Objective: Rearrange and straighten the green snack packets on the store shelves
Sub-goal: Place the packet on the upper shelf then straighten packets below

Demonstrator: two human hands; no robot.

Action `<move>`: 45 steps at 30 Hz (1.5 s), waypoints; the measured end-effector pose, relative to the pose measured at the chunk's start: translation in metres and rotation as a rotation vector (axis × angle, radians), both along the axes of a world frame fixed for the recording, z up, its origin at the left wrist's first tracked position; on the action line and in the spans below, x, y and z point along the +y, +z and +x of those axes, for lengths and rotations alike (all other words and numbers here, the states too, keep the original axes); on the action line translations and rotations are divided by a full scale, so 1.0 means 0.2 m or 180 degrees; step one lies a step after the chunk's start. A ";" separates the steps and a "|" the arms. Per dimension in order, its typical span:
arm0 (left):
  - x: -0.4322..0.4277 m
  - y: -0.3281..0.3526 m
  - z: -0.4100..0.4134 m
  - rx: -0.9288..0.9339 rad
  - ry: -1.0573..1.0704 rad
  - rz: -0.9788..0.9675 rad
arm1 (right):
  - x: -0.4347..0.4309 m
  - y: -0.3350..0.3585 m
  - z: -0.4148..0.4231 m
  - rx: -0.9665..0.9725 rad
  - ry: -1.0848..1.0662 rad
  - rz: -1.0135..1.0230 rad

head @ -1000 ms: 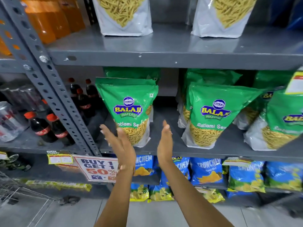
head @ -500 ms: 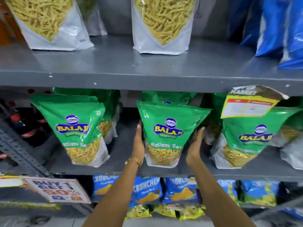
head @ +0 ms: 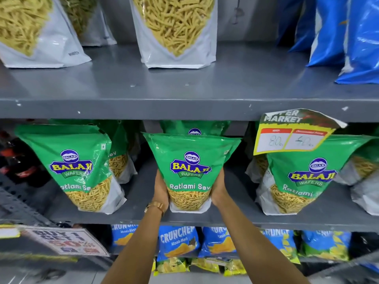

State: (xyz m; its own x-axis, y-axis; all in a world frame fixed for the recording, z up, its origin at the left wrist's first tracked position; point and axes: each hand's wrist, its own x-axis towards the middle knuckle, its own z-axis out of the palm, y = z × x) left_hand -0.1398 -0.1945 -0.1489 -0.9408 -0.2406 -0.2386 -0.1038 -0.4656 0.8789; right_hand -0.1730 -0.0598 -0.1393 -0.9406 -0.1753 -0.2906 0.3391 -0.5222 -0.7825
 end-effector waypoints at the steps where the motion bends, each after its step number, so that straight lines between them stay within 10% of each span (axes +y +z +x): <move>1: 0.01 0.01 0.00 0.0011 0.0045 0.0016 | 0.00 0.01 0.01 0.0032 -0.0023 0.0065; 6: 0.00 0.05 0.09 0.0278 0.0691 -0.0080 | 0.09 0.06 0.10 0.0099 -0.0282 0.0702; 10: 0.16 0.06 0.40 0.0753 0.1337 -0.1686 | 0.23 0.01 0.28 0.0175 -0.0277 0.1303; 18: 0.66 0.02 0.63 0.2605 -0.0198 -0.3269 | 0.67 0.03 0.58 0.0986 -0.2083 0.1566; 23: 1.03 0.03 0.36 0.1624 -0.0337 -0.2369 | 1.09 0.09 0.39 0.0489 -0.2923 0.1209; 29: 1.23 -0.02 -0.02 0.0398 0.0117 -0.0510 | 1.30 0.11 0.12 0.0383 -0.1211 0.0983; 45: 1.42 0.01 -0.06 0.0169 0.0326 -0.0827 | 1.36 0.02 0.00 0.0358 -0.0332 0.0859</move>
State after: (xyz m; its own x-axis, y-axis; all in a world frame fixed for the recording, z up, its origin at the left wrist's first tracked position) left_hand -0.1525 0.0892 -0.1465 -0.9180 -0.3817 -0.1075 -0.0185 -0.2297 0.9731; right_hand -0.1724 0.2116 -0.1352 -0.9784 -0.0066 -0.2065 0.1978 -0.3178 -0.9273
